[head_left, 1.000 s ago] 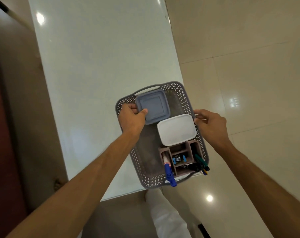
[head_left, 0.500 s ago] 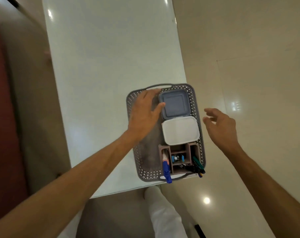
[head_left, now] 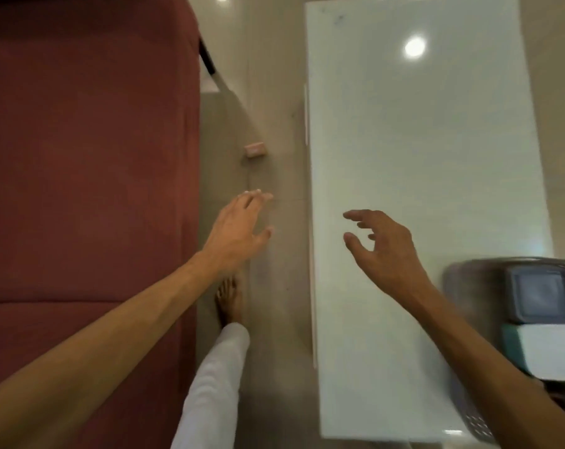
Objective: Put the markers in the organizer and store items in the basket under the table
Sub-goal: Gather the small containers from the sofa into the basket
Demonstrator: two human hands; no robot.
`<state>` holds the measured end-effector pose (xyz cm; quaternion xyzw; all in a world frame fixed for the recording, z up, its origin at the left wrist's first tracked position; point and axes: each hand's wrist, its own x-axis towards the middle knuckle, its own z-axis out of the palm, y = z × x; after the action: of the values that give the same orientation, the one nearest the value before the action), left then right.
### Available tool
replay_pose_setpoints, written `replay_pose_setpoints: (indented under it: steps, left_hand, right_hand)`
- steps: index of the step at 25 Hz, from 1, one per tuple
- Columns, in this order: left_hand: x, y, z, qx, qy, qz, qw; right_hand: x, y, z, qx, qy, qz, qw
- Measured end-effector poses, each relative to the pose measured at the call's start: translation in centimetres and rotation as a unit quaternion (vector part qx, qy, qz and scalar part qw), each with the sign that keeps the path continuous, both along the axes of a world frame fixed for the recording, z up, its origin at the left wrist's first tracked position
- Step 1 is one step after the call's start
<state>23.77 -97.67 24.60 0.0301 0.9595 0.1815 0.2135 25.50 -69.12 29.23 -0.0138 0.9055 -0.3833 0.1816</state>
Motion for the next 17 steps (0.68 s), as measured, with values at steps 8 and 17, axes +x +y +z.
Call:
replay_pose_setpoints:
  steps: [8, 17]
  left_hand:
    - [-4.1, -15.5, -16.3, 0.069, -0.048, 0.110, 0.990]
    - [-3.1, -11.1, -31.5, 0.035, -0.059, 0.388, 0.919]
  right_hand:
    - [-13.0, -26.8, -20.6, 0.152, -0.080, 0.176, 0.969]
    - [-28.3, -34.5, -41.9, 0.326, 0.003, 0.328, 0.887]
